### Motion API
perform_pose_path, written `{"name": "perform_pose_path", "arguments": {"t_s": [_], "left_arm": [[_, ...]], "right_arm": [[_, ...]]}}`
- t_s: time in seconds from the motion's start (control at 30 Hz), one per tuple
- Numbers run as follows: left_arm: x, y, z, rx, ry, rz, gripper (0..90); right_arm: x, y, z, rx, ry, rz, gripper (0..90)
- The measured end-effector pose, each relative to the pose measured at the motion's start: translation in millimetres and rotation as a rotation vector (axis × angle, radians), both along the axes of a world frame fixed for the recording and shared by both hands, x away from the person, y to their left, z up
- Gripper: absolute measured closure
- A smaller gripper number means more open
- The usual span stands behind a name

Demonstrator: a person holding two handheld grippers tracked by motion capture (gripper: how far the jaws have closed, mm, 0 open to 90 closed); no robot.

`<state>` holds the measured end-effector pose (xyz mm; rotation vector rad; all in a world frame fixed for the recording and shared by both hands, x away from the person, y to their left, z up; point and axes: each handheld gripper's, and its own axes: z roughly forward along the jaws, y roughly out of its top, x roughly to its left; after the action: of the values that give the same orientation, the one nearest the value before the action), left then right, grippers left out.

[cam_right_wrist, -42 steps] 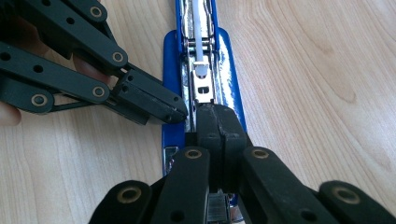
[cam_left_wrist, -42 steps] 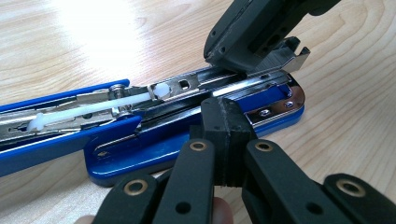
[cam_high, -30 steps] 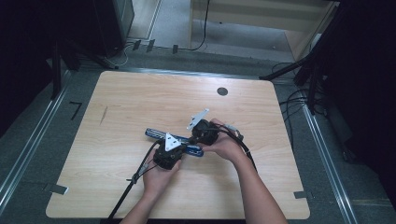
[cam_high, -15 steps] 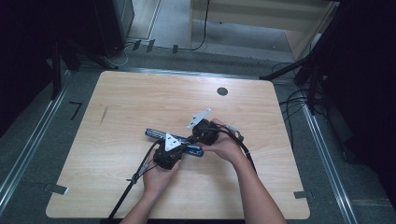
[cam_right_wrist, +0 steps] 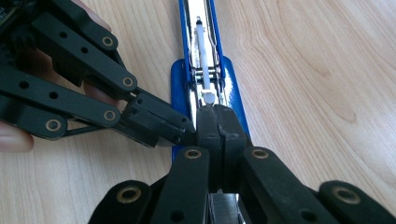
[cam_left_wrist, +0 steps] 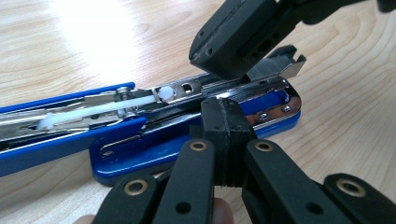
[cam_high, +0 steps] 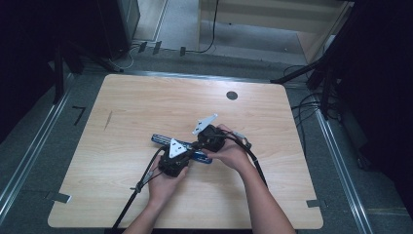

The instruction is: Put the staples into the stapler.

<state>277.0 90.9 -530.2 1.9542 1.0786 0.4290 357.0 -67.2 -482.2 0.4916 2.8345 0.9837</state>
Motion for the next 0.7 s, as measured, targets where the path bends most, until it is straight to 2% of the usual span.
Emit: {"name": "perform_pose_path", "arguments": {"t_s": [0.17,0.7], "left_arm": [[-1.4,6.5,3.7,-0.006,-0.001,0.009,90.0],[-2.4,62.1,0.9,0.005,-0.006,0.109,90.0]], "right_arm": [[0.4,0.2,1.2,0.007,-0.008,-0.006,90.0],[-0.5,2.7,4.1,0.039,-0.021,-0.023,90.0]]}}
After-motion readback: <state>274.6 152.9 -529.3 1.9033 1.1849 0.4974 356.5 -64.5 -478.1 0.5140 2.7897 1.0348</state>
